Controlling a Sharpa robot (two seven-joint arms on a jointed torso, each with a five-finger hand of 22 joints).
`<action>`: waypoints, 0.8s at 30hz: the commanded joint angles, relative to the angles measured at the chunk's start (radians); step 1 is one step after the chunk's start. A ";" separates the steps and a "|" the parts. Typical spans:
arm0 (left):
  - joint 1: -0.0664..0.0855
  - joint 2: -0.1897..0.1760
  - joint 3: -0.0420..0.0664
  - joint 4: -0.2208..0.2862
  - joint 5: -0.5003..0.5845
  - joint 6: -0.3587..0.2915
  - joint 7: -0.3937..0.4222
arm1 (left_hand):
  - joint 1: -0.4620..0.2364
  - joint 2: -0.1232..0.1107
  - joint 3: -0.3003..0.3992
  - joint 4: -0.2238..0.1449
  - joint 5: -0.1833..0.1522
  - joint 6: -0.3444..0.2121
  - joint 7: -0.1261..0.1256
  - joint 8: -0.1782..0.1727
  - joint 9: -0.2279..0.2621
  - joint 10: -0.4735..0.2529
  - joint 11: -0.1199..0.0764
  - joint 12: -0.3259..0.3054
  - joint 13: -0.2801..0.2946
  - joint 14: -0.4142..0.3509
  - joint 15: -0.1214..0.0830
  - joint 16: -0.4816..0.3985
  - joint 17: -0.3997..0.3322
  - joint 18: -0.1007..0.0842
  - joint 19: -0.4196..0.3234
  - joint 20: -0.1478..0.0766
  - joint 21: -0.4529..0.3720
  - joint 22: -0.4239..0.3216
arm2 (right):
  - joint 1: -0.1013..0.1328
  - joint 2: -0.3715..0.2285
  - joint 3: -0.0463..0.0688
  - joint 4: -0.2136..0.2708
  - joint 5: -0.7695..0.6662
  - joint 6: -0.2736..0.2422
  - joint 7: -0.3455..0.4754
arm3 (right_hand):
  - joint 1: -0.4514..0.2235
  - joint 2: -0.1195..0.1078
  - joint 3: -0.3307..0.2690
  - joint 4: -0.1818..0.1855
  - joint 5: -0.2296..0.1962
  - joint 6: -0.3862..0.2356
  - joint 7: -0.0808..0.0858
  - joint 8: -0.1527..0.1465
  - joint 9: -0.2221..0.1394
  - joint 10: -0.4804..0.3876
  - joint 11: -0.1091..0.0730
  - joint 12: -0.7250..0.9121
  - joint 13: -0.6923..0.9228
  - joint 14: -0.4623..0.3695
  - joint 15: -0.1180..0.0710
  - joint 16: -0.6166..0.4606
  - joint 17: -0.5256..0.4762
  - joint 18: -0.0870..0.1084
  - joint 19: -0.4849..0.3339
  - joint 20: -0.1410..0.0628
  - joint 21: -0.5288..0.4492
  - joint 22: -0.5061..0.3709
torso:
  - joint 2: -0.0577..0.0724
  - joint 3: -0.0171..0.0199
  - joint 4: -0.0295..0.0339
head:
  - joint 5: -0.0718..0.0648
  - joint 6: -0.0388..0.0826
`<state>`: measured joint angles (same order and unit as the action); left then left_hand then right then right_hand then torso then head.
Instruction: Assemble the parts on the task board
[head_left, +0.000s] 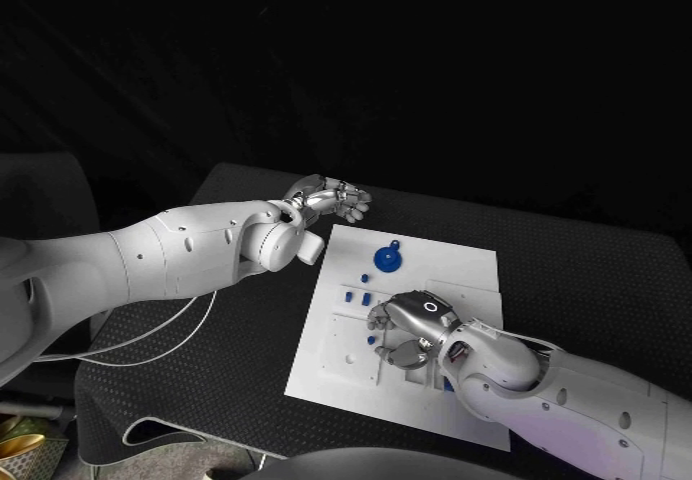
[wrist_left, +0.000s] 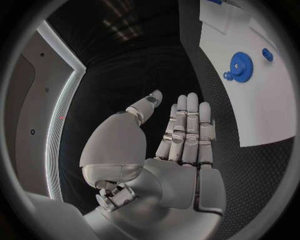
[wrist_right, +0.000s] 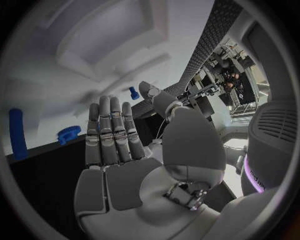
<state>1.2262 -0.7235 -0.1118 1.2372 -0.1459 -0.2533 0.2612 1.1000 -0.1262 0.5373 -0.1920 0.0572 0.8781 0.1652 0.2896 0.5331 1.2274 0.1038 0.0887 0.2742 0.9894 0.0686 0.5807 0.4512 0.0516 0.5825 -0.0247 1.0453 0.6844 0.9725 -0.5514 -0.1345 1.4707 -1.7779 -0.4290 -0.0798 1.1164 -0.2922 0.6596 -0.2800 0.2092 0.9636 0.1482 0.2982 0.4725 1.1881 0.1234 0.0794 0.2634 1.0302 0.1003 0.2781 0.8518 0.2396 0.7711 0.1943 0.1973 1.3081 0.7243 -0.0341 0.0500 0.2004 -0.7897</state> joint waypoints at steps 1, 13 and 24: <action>0.002 0.000 0.001 -0.002 0.004 0.012 0.007 | 0.001 -0.006 0.001 -0.005 0.002 -0.007 0.001 -0.003 -0.001 -0.005 -0.001 -0.005 -0.002 0.000 0.010 -0.006 0.001 0.006 -0.004 0.003 -0.003 0.001 | 0.019 -0.023 0.005 0.035 0.029 -0.040 0.004 | -0.004 -0.002 -0.005 -0.001 0.004 -0.007 -0.002 -0.006 -0.001 -0.005 -0.004 -0.001 -0.001 -0.004 -0.003 0.002 0.002 -0.016 -0.008 -0.001 0.006 0.025 | -0.001 0.0004 -0.0014 | -0.004 0.006; 0.002 0.001 0.001 -0.014 0.004 0.014 0.013 | 0.003 -0.005 0.002 -0.005 0.002 -0.004 0.000 0.000 0.000 -0.003 -0.002 -0.003 -0.001 0.001 0.010 -0.008 0.005 0.006 -0.004 0.003 -0.003 0.002 | 0.146 -0.171 0.055 0.130 0.186 0.081 0.068 | 0.009 0.009 0.002 0.021 -0.006 -0.008 -0.001 -0.008 -0.007 0.045 -0.028 0.031 0.020 0.030 -0.022 0.017 0.018 -0.010 0.014 -0.004 0.035 0.025 | -0.001 0.0018 -0.0040 | -0.037 0.039; 0.001 0.003 0.001 -0.024 0.004 0.015 0.014 | 0.003 -0.006 0.001 -0.005 0.001 -0.004 0.000 0.000 0.000 -0.002 -0.003 -0.003 -0.001 0.001 0.010 -0.009 0.006 0.006 -0.004 0.004 -0.003 0.002 | 0.181 -0.235 0.053 0.084 0.108 0.238 0.012 | -0.037 0.009 -0.102 0.009 0.022 -0.061 -0.011 -0.029 -0.035 -0.064 0.018 -0.015 -0.024 -0.033 0.007 -0.021 0.024 -0.027 -0.056 0.003 0.018 0.023 | -0.003 0.0021 -0.0082 | -0.049 0.049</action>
<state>1.2263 -0.7233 -0.1120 1.2127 -0.1458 -0.2522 0.2629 1.1000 -0.1262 0.5373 -0.1920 0.0572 0.8783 0.1654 0.2896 0.5332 1.2275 0.1037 0.0888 0.2743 0.9932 0.0718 0.5768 0.4564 0.0508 0.5825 -0.0247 1.0453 0.6853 1.1536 -0.7884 -0.0808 1.5615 -1.6394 -0.2845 -0.0482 1.0863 -0.2842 0.5639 -0.2714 0.2325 0.9086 0.1379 0.2726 0.4394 1.1350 0.1372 0.0676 0.2454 1.0050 0.1069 0.2604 0.8741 0.2243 0.7192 0.1961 0.2180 1.3077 0.7213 -0.0333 0.0429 0.1536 -0.7419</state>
